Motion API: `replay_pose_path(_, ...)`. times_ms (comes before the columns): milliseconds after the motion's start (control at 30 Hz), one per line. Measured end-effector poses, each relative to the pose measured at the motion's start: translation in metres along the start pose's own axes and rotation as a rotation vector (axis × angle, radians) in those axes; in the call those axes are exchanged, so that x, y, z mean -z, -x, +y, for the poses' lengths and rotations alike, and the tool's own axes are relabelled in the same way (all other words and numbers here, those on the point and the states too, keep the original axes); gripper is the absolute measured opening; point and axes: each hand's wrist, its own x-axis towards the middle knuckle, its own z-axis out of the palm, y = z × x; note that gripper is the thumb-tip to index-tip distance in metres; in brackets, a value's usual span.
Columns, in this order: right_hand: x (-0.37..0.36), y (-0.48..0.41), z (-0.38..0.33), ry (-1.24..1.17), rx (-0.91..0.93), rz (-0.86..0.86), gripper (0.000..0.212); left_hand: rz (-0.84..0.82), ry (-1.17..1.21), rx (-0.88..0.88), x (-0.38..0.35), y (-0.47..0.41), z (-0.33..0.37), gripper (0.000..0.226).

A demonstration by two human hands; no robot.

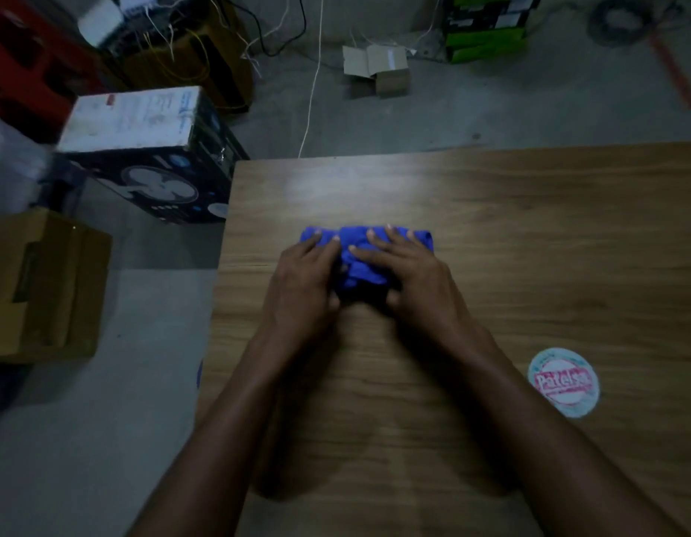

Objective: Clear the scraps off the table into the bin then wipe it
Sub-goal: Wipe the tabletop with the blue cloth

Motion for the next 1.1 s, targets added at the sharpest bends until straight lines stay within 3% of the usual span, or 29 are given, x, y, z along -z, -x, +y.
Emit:
replay_pose_path(67, 0.034, 0.004, -0.015, 0.039, 0.005, -0.061, 0.064, -0.063, -0.011, 0.057, 0.025, -0.001, 0.013, 0.018)
replay_pose_path(167, 0.068, -0.027, -0.027, 0.121, 0.003, 0.058, 0.070, 0.020, -0.060, 0.098, 0.041, -0.036, 0.019, 0.013)
replay_pose_path(233, 0.067, -0.051, -0.017, 0.137, -0.029, 0.124, 0.063, 0.093, -0.031, 0.073, 0.033, -0.062, 0.015, 0.022)
replay_pose_path(333, 0.030, -0.053, 0.009, 0.154, -0.097, -0.020, 0.067, -0.042, 0.023, 0.064, 0.000, -0.061, 0.003, 0.052)
replay_pose_path(433, 0.003, -0.017, 0.014, 0.102, -0.097, -0.033, 0.067, 0.018, 0.102, 0.088, -0.031, -0.022, -0.007, 0.057)
replay_pose_path(533, 0.004, 0.036, -0.011, 0.067, -0.105, -0.076, 0.065, 0.004, 0.097, 0.087, -0.029, 0.032, 0.012, 0.051)
replay_pose_path(633, 0.028, 0.073, -0.046, 0.115, -0.177, -0.188, 0.066, -0.195, 0.135, 0.134, 0.015, 0.058, 0.040, 0.024)
replay_pose_path(733, 0.056, 0.078, -0.070, 0.184, -0.156, -0.119, 0.063, -0.179, 0.100, 0.129, 0.041, 0.053, 0.039, 0.020)
replay_pose_path(800, 0.057, 0.063, -0.071, 0.191, -0.132, 0.008, 0.065, -0.034, 0.024, 0.068, 0.042, 0.043, 0.036, 0.021)
replay_pose_path(867, 0.040, 0.046, -0.062, 0.155, -0.178, 0.024, 0.067, 0.042, 0.046, 0.048, 0.032, 0.038, 0.029, 0.025)
replay_pose_path(967, -0.003, 0.055, -0.046, 0.201, -0.209, -0.097, 0.068, -0.086, 0.036, 0.076, -0.002, 0.054, 0.008, 0.050)
replay_pose_path(1100, -0.039, 0.129, -0.059, 0.214, -0.171, 0.032, 0.061, -0.086, 0.090, 0.065, -0.016, 0.115, 0.014, 0.055)
